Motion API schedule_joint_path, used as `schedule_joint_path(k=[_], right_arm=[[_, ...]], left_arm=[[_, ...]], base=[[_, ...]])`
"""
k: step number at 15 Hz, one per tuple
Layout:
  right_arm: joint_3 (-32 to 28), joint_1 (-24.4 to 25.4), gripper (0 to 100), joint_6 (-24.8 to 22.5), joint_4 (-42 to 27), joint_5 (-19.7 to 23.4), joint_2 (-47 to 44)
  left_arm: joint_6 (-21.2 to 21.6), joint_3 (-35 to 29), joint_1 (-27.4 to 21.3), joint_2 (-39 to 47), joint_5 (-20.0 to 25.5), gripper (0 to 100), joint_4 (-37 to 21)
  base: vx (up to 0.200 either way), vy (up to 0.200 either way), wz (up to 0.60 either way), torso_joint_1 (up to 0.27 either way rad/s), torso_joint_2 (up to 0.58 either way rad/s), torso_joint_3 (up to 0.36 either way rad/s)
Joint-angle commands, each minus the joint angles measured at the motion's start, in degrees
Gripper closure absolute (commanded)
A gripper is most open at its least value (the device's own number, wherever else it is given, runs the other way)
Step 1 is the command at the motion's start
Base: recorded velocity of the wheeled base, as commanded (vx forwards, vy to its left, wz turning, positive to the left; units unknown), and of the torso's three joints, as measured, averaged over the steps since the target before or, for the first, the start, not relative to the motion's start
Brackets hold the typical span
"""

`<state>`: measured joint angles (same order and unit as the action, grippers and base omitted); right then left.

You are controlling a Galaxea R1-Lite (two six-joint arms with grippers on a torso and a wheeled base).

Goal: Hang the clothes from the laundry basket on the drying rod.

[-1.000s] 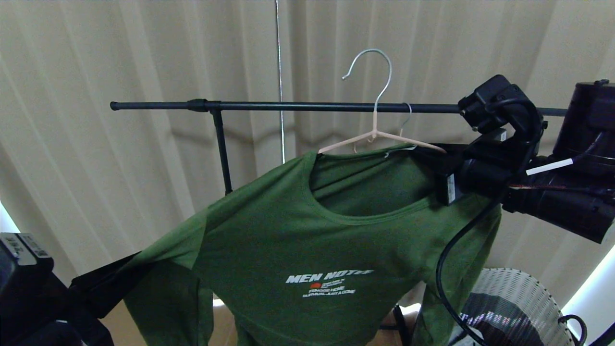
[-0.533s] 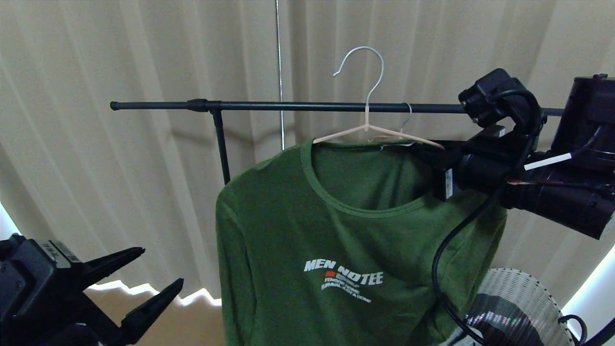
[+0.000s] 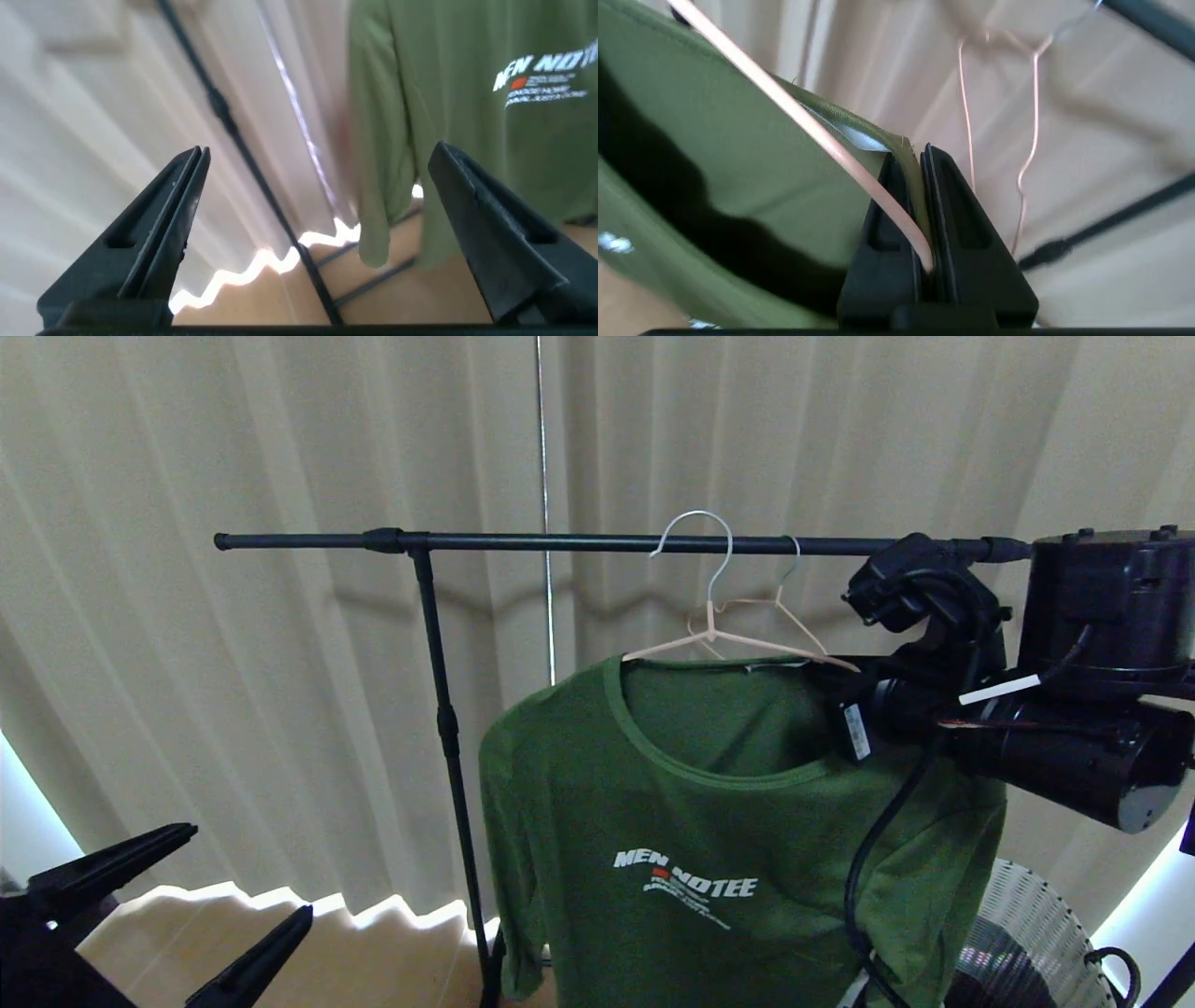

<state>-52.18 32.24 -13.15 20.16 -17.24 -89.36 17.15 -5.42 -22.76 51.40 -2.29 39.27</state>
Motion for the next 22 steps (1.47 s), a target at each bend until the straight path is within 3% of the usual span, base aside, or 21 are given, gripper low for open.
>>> schedule_joint_path(k=[1,4,11,22], right_arm=[[0.06,0.36,100,0.23,0.05,-1.66,-2.22],[-0.47,0.98,100,2.26,0.32,-7.02,-4.07],[-4.07,-0.6,100,3.84,0.14,-12.21,-5.56],[-5.66,-1.31,100,3.75,0.32,-15.28,-7.94]], left_arm=[[0.07,2.61,3.25,-7.1,0.01,0,-0.07],[0.07,5.07,4.21,-12.64,0.18,0,-0.15],[-1.42,2.61,4.57,-14.57,-0.17,0,-5.08],[-1.42,2.0,4.57,-16.24,0.01,0,-6.39]], base=[[0.0,0.0,0.0,0.0,0.0,0.0],[0.0,0.0,0.0,0.0,0.0,0.0],[0.0,0.0,0.0,0.0,0.0,0.0],[0.2,0.0,0.0,0.001,0.0,0.003]])
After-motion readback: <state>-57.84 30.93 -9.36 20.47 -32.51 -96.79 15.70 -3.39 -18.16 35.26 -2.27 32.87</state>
